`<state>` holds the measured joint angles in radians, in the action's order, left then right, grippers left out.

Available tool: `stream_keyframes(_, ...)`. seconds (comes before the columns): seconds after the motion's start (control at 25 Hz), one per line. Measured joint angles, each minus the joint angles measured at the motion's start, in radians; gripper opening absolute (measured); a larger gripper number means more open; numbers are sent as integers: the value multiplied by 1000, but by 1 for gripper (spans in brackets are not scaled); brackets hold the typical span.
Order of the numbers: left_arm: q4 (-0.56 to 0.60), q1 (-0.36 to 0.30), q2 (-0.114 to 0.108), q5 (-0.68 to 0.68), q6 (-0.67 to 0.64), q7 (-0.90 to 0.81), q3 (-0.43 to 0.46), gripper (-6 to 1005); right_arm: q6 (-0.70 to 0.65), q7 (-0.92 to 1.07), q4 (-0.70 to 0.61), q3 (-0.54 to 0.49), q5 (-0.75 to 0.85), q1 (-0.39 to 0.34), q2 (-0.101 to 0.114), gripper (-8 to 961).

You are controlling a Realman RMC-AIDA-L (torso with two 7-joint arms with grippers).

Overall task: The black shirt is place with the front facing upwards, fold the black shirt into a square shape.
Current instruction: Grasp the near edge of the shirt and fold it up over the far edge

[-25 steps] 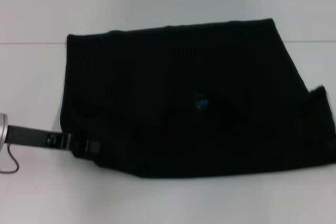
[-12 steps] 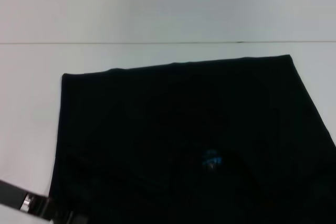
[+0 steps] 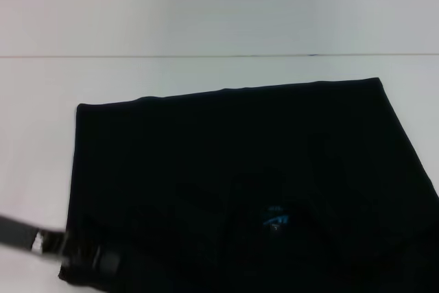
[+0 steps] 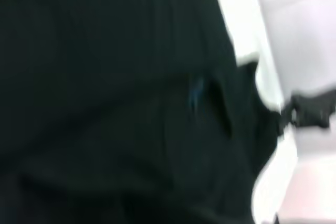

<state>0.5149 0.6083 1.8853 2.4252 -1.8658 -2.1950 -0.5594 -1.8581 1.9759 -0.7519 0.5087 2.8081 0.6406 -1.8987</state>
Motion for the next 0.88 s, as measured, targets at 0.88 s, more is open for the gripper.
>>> stream_keyframes(0.88, -54, 28, 69, -227, 532, 40, 369, 67, 525, 118, 299, -236, -621, -3, -7, 99)
